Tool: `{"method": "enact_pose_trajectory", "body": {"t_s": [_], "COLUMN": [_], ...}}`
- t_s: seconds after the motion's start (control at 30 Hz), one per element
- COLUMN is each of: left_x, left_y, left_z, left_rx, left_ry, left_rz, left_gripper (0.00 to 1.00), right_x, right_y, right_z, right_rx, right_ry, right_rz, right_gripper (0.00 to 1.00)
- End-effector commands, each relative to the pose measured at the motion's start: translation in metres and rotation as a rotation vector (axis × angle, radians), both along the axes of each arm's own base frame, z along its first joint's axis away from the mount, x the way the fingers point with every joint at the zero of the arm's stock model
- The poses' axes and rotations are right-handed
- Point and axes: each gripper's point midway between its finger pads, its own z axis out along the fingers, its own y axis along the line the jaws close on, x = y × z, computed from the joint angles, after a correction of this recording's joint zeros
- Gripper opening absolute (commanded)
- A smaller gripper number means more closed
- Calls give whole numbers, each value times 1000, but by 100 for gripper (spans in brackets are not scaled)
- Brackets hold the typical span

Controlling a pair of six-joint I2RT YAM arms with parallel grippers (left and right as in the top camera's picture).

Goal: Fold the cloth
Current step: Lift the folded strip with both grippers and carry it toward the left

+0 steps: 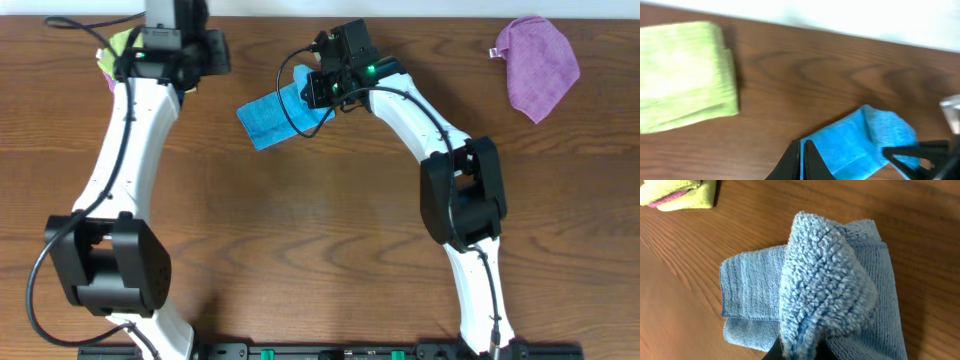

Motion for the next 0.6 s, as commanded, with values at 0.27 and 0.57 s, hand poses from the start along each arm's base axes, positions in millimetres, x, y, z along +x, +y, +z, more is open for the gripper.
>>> {"method": "enact_pose_trajectory", "body": {"t_s": [0.27,0.57], "left_x": [-35,-54], "left_y": [-6,-32], "left_z": [-46,-106], "left_rx": [-80,-168], "left_ry": [177,229], "left_rz": [-42,-91], "left_gripper": [6,6], "right_x": [12,14], "right_y": [-21,-27], "right_z": [9,9], "right_rx": [-12,-12], "right_ry": [-11,-10], "right_rz": [-39,-48], "right_gripper": [2,1]}}
